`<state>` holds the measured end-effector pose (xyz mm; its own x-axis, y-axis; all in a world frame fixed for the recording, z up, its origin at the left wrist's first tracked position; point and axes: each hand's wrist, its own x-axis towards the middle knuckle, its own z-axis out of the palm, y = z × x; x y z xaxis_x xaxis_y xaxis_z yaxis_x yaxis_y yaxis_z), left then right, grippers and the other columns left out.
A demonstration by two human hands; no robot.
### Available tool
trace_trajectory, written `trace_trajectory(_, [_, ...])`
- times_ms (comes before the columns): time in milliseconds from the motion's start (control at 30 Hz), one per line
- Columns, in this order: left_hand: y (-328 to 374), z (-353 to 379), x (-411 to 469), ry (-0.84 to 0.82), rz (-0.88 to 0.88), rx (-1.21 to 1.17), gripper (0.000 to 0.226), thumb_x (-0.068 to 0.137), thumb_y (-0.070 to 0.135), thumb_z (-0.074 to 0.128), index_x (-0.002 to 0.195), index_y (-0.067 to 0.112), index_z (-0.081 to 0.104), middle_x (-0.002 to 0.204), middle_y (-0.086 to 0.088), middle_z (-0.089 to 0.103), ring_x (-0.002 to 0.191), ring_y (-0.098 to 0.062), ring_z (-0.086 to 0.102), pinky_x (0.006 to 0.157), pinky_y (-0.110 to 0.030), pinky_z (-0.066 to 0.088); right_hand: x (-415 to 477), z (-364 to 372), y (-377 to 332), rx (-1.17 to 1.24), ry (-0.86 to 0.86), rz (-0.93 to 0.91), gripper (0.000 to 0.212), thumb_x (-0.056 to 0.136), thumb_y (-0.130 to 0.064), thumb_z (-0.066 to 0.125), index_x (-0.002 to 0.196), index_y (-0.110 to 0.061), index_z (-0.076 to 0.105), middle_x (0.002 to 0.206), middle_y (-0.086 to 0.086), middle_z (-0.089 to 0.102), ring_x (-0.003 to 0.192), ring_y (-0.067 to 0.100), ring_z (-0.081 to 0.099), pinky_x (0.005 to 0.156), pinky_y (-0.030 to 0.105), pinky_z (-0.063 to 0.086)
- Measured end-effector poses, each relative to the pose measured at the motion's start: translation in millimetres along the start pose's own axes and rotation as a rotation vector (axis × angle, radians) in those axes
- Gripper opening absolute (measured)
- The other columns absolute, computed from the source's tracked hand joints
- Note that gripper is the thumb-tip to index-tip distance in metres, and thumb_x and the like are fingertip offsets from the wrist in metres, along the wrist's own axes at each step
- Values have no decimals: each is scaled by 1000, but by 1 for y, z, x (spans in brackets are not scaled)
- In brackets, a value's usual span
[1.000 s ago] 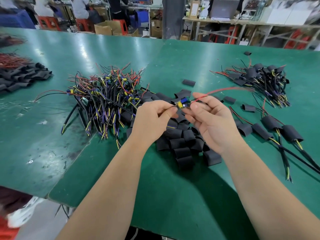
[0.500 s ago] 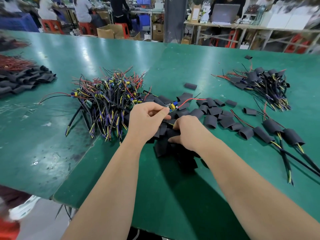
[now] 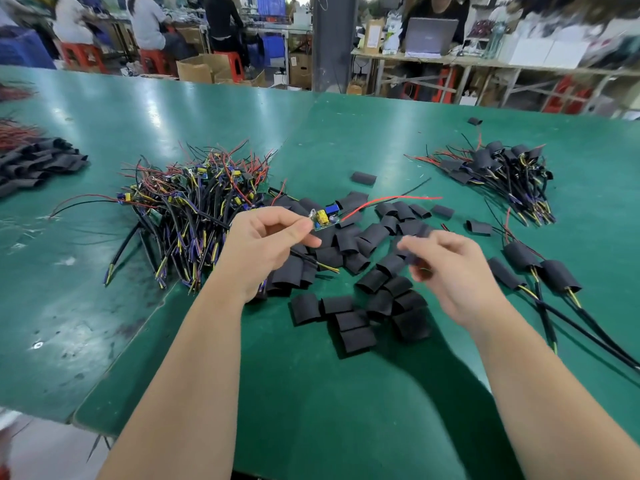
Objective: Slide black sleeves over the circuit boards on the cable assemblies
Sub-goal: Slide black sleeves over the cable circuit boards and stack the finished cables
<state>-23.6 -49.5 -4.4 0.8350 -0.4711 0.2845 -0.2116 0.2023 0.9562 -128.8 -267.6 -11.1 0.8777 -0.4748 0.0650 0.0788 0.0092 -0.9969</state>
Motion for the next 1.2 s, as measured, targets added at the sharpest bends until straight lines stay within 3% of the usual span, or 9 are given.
trace_trajectory(67, [2, -2, -1, -38, -7, -20, 18, 83, 18, 62, 70, 23, 74, 69, -6, 71, 35, -8, 21, 40, -14, 18, 1, -12, -1, 323, 31, 21, 31, 66, -25, 76, 60, -24, 45, 83, 14, 63, 68, 18, 62, 64, 27, 40])
trace_trajectory(167, [3, -4, -2, -100, -25, -35, 20, 82, 15, 60, 69, 22, 73, 65, -5, 70, 36, -8, 21, 42, -20, 14, 5, -23, -6, 699, 88, -20, 20, 81, -30, 61, 94, -23, 49, 95, -5, 71, 93, 11, 68, 75, 20, 52])
trace_trajectory(267, [4, -4, -4, -161, -35, -19, 21, 82, 13, 58, 69, 19, 72, 61, -5, 68, 36, -9, 21, 43, -27, 12, 5, -23, -14, 944, 149, -7, 31, 83, -31, 58, 109, -15, 52, 93, -4, 74, 96, 8, 69, 78, 19, 54])
trace_trajectory(333, [4, -3, -5, -177, -43, -9, 21, 82, 12, 57, 68, 18, 72, 58, -4, 66, 37, -9, 21, 44, -29, 12, 3, -19, -17, 1038, 155, -14, 34, 80, -27, 60, 109, -11, 53, 92, 1, 74, 93, 12, 71, 76, 21, 55])
trace_trajectory(533, [3, -1, -5, -175, -12, -16, 22, 84, 11, 56, 69, 16, 71, 51, 1, 62, 37, -7, 22, 44, -27, 12, -5, -12, -23, 966, 70, -9, 27, 77, -29, 58, 93, -9, 67, 93, 1, 74, 93, 13, 71, 75, 22, 56])
trace_trajectory(700, [0, -3, -3, -111, 5, -53, 23, 83, 12, 56, 68, 21, 73, 63, -5, 69, 35, -6, 24, 43, -24, 14, -12, -12, -24, 933, -1, -10, 33, 78, -33, 55, 102, -11, 60, 92, -2, 75, 91, 10, 71, 73, 22, 57])
trace_trajectory(833, [-2, -3, -2, -102, 19, -48, 24, 84, 12, 57, 70, 22, 73, 64, -6, 70, 34, -5, 25, 43, -20, 17, -14, -8, -25, 917, -38, -23, 27, 78, -33, 55, 81, -15, 75, 97, -2, 74, 95, 11, 70, 74, 22, 57])
trace_trajectory(1000, [-1, -1, -2, -88, 26, -29, 21, 84, 14, 58, 71, 23, 73, 66, -7, 71, 36, -7, 23, 42, -18, 18, -14, -2, -18, 853, -92, -50, 21, 83, -34, 51, 99, -22, 55, 109, -6, 72, 105, 11, 67, 82, 23, 55])
trace_trajectory(1200, [-2, 18, -5, -149, -22, -1, 14, 80, 17, 63, 73, 22, 74, 69, -8, 72, 37, -6, 22, 40, -12, 20, -16, 10, -11, 729, -37, -45, 16, 79, -19, 58, 94, -23, 56, 109, -2, 71, 103, 12, 68, 81, 20, 53])
